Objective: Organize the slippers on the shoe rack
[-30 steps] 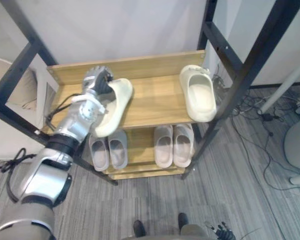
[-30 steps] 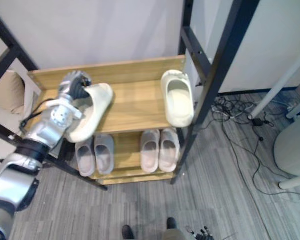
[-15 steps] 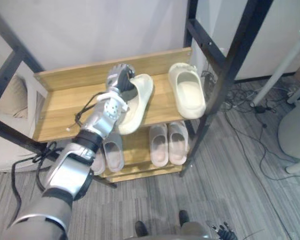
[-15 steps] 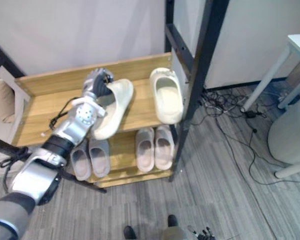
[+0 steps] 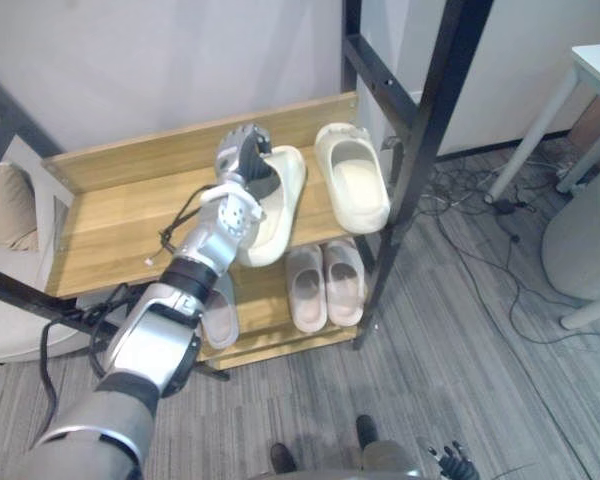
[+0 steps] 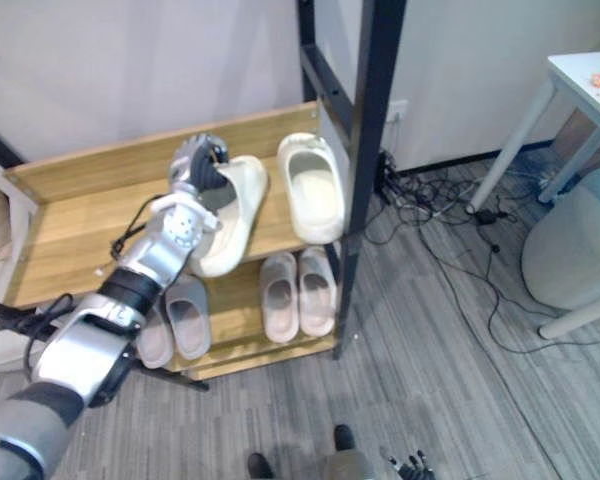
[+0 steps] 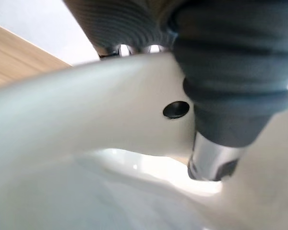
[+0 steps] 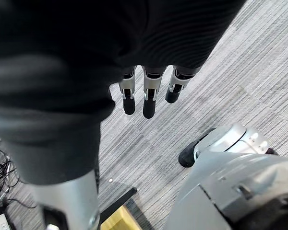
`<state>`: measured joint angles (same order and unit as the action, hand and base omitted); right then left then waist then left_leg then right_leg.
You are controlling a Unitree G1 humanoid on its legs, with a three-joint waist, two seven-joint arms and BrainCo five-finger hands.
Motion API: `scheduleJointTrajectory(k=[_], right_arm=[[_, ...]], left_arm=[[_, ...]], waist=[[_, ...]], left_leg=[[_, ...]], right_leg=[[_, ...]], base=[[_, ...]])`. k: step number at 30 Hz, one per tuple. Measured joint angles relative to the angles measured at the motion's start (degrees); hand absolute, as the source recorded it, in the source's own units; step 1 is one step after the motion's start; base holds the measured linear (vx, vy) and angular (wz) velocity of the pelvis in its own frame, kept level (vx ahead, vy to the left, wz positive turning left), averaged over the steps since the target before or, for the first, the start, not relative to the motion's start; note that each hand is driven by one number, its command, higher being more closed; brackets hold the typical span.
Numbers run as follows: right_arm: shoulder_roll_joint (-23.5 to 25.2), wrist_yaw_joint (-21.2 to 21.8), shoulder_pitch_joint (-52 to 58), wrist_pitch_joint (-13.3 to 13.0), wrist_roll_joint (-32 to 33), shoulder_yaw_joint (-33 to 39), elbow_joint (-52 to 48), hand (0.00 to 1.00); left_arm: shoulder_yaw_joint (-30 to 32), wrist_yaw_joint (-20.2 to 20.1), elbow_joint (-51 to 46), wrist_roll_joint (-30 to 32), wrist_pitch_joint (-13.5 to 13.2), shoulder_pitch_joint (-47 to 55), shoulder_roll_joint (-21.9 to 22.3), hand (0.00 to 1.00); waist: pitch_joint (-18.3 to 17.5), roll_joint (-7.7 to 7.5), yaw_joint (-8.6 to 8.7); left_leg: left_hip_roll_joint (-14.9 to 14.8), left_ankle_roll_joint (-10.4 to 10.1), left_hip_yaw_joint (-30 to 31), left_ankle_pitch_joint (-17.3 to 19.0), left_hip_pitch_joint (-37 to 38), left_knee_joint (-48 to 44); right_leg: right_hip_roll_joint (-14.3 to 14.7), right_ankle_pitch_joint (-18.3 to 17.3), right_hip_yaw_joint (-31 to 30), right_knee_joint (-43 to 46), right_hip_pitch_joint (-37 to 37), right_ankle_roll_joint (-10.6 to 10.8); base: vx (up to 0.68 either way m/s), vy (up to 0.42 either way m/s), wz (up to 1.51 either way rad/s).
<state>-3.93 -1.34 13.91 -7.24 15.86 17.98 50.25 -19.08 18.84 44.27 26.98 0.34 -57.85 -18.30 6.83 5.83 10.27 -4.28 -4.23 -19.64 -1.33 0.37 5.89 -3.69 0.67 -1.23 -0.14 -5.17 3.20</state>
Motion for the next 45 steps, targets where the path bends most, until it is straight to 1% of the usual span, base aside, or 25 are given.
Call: scheduleJointTrajectory(k=[8, 13, 21, 27, 35, 39, 40, 45], right_arm=[[1.10, 0.02, 0.30, -0.01, 0.05, 1.67, -0.17, 0.00], [1.10, -0.02, 0.55, 0.02, 0.04, 1.66, -0.15, 0.00], [0.82, 0.02, 0.57, 0.11, 0.02, 0.84, -0.04, 0.00], [0.42, 0.15, 0.59, 0.71, 0.03, -0.42, 0.13, 0.00], [0.04, 0.20, 0.60, 0.96, 0.03, -0.96, 0.49, 0.00], [-0.18, 0.19, 0.65, 1.03, 0.00, -1.34, 0.73, 0.00], [-0.15, 0.19, 0.69, 1.05, 0.00, -1.43, 0.81, 0.00], [-0.58, 0.19, 0.72, 1.05, -0.03, -2.58, 1.96, 0.00]], left_arm=[[1.24, -0.04, 1.10, -0.32, 0.15, -0.55, 1.85, 0.00], [1.70, -0.08, 1.25, -2.82, 0.19, -0.42, 4.05, 0.00], [1.76, -0.44, 0.81, -7.14, -0.20, 0.92, 4.80, 0.00], [2.35, -0.78, -1.84, -10.17, -0.67, 2.62, 4.83, 0.00], [2.68, -1.31, -5.27, -13.48, -1.21, 5.21, 4.78, 0.00], [3.73, -1.19, -8.90, -16.03, -1.64, 8.35, 4.75, 0.00], [4.00, -1.13, -10.18, -17.12, -2.14, 9.50, 4.76, 0.00], [4.93, -0.90, -13.95, -20.40, -2.47, 13.61, 4.36, 0.00]], waist=[[0.03, -0.04, 0.07], [0.03, -0.05, 0.12], [0.17, -0.26, 0.17], [0.49, -0.76, 0.28], [0.54, -0.85, 0.26], [0.55, -0.93, 0.18], [0.59, -1.07, 0.16], [0.46, -1.75, -0.14]], left_leg=[[0.17, -0.01, -0.13, 0.01, 0.61, 0.00], [0.37, 0.20, 1.33, -0.17, 0.85, 0.01], [0.65, 0.39, 3.33, -0.32, 1.56, 0.01], [0.74, 0.41, 4.55, -0.34, 1.74, 0.00], [0.80, 0.52, 5.64, -0.50, 1.87, -0.01], [0.86, 0.59, 6.32, -0.72, 1.88, 0.00], [0.88, 0.59, 6.71, -0.77, 2.11, 0.00], [0.89, 0.59, 7.30, -0.76, 2.75, 0.00]], right_leg=[[0.32, 0.02, 0.03, -0.09, 0.58, -0.02], [0.02, -0.02, 1.36, -0.20, 1.43, -0.06], [-0.43, -0.04, 3.61, -1.32, 3.75, -0.02], [-0.49, -0.11, 4.65, -1.70, 4.73, 0.06], [-0.58, -0.22, 5.76, -1.85, 5.45, 0.00], [-0.68, -0.26, 6.50, -1.84, 5.83, -0.02], [-0.71, -0.35, 6.86, -1.84, 6.25, -0.05], [-0.77, -0.65, 7.37, -1.80, 7.15, 0.00]], base=[[0.01, -0.003, -0.01], [-0.01, -0.005, 0.11], [0.00, 0.000, 0.14], [0.01, -0.003, 0.09], [0.00, -0.003, 0.07], [-0.01, -0.002, 0.09], [-0.01, -0.004, 0.13], [-0.01, -0.003, 0.07]])
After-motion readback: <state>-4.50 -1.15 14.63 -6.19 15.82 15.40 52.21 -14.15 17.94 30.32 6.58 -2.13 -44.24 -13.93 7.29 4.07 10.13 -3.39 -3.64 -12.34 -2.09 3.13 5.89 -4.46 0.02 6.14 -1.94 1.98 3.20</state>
